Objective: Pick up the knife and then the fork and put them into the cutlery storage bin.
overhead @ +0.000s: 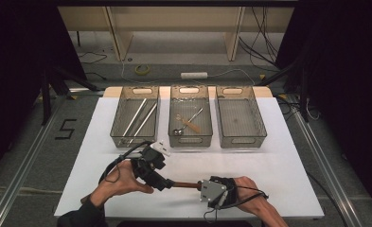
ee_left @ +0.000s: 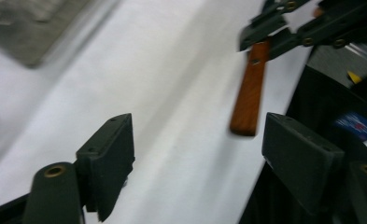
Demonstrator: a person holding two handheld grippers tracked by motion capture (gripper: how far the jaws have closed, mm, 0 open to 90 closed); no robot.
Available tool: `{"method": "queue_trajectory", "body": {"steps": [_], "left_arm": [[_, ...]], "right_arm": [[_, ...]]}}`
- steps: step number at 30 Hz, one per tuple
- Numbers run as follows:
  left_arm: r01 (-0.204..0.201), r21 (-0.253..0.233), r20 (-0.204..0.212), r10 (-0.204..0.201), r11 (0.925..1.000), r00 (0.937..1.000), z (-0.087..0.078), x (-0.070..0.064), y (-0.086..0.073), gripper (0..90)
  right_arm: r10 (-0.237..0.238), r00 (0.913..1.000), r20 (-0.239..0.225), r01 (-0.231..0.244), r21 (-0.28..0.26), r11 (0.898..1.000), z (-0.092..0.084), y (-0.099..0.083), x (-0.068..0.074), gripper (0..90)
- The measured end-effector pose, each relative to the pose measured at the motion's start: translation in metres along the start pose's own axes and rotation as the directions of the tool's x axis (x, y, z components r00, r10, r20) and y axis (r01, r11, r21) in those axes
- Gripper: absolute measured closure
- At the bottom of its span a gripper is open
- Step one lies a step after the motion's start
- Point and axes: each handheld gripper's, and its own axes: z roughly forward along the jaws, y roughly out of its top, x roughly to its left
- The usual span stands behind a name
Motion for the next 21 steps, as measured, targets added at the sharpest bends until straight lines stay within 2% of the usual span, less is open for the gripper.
{"method": "queue_trajectory", "body": {"steps": [4, 9, 10, 12, 16, 17, 18, 20, 21], "left_arm": [[0.033, -0.075, -0.040, -0.037, 0.9966, 0.9985, -0.009, 0.008, -0.011, 22.2], [0.062, -0.126, -0.081, -0.072, 0.9901, 0.9941, -0.011, 0.015, -0.027, 20.4], [0.069, -0.137, -0.094, -0.082, 0.9882, 0.9921, -0.011, 0.017, -0.031, 20.1], [0.093, -0.169, -0.106, -0.112, 0.9813, 0.9880, -0.010, 0.020, -0.038, 19.7], [0.111, -0.207, -0.161, -0.146, 0.9720, 0.9761, -0.009, 0.028, -0.054, 18.6], [0.117, -0.216, -0.161, -0.153, 0.9694, 0.9749, -0.009, 0.030, -0.056, 18.6], [0.131, -0.236, -0.162, -0.172, 0.9628, 0.9716, -0.010, 0.033, -0.059, 18.6], [0.147, -0.273, -0.175, -0.200, 0.9505, 0.9641, -0.011, 0.039, -0.066, 18.6], [0.155, -0.282, -0.177, -0.210, 0.9468, 0.9615, -0.011, 0.040, -0.068, 18.7]], "right_arm": [[0.028, 0.9996, 0.003, -0.028, 0.009, 1.000, -0.004, -0.008, -0.008, 79.3], [0.100, 0.9942, 0.038, -0.101, 0.031, 0.994, -0.011, -0.019, -0.022, 79.3], [0.140, 0.9892, 0.045, -0.141, 0.025, 0.990, -0.012, -0.020, -0.025, 79.3], [0.187, 0.9802, 0.064, -0.189, 0.021, 0.982, -0.015, -0.024, -0.032, 79.3], [0.263, 0.9608, 0.087, -0.266, 0.017, 0.964, -0.022, -0.030, -0.048, 79.3], [0.288, 0.9530, 0.094, -0.290, 0.011, 0.957, -0.024, -0.032, -0.052, 79.3], [0.302, 0.9484, 0.096, -0.304, 0.008, 0.953, -0.025, -0.033, -0.055, 79.2], [0.357, 0.9295, 0.093, -0.357, -0.011, 0.934, -0.028, -0.036, -0.064, 79.3], [0.379, 0.9208, 0.094, -0.379, -0.016, 0.925, -0.029, -0.037, -0.068, 79.2]]}}
